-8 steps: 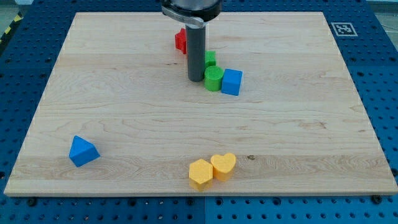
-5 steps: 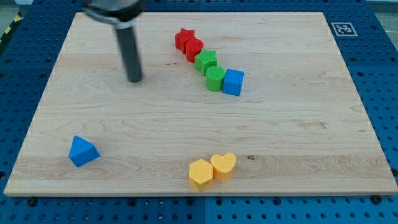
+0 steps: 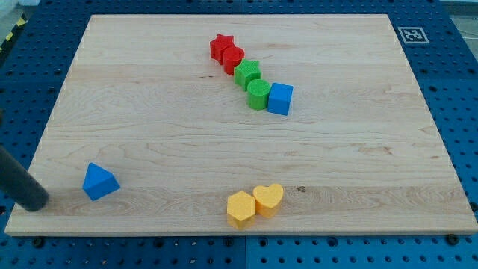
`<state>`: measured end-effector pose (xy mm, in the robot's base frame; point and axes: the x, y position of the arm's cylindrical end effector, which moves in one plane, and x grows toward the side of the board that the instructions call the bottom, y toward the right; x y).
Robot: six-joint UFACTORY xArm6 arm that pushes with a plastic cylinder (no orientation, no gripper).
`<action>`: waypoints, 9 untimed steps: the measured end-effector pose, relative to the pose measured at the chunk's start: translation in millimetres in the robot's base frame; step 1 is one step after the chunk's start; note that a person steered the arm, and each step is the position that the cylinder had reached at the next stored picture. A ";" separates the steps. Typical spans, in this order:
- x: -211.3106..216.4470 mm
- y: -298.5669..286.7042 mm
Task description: Move the blue triangle to the bottom of the blue cube
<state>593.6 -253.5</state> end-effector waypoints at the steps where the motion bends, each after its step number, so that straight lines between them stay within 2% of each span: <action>1: -5.6 52.1; 3: -11.7 180.4; 4: -1.2 178.5; 5: 13.3 126.6; 6: 9.5 77.0; 7: -21.1 87.2; 9: -67.0 211.4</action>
<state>526.6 -42.0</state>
